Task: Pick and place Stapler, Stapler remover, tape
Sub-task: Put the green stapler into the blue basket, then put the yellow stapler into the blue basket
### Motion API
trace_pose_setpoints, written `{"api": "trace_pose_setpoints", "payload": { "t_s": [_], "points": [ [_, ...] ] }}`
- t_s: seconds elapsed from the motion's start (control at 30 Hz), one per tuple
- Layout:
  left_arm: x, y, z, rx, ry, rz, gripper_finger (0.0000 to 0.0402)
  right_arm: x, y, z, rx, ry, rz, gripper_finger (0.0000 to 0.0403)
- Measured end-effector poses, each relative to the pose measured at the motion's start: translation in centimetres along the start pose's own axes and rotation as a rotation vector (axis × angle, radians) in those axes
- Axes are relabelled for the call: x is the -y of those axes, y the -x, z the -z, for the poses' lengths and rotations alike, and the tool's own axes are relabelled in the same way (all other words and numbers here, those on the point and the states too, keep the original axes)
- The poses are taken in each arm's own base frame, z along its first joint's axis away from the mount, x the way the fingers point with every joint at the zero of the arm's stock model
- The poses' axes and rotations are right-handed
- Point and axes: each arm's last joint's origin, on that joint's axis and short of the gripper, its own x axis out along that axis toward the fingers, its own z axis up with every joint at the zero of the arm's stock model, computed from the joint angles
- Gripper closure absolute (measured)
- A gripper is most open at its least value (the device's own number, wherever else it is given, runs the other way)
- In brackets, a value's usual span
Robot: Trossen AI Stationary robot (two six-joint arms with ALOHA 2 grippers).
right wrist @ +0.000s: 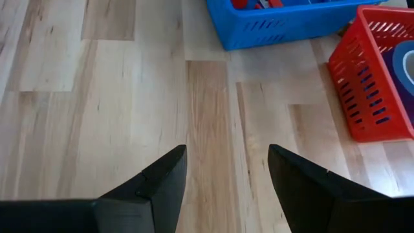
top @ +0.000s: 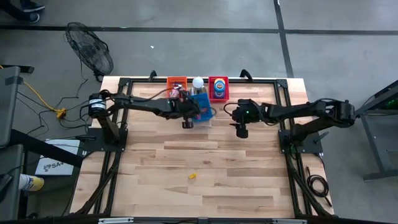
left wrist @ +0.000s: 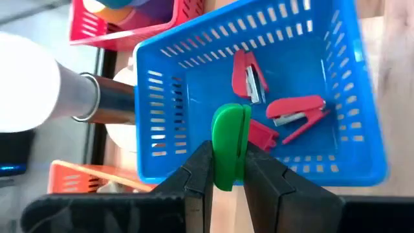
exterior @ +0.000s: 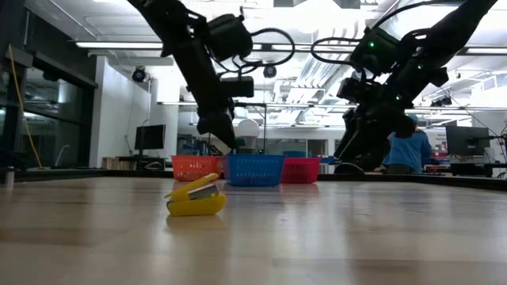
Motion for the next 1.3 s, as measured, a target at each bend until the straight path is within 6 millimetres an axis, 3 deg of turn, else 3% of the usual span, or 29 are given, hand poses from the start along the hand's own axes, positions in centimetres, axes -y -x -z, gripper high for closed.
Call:
{"api": "trace_pose_setpoints", "payload": {
  "t_s": [0.23, 0.77, 1.0, 1.3],
  "points": [
    [-1.9, -0.9, 0.1, 0.085, 0.069, 0.108, 0.0334, 0.5, 0.0, 0.1, 0.002, 0.002, 0.013, 0.0195],
    [-1.9, -0.8, -0.3, 0.114, 0.097, 0.122, 0.0223, 0.6, 0.0, 0.2, -0.004, 0.002, 0.022, 0.0195],
    [-3.5, 2.8, -1.3, 0.049, 0.236, 0.243, 0.0216, 0.7, 0.0, 0.3, -0.015, -0.001, 0.026, 0.0195],
    [-0.3, 6.5, -1.2, -0.065, 0.306, 0.325, 0.0216, 1.9, 1.1, 0.5, 0.004, -0.043, 0.011, 0.0195]
  ]
}}
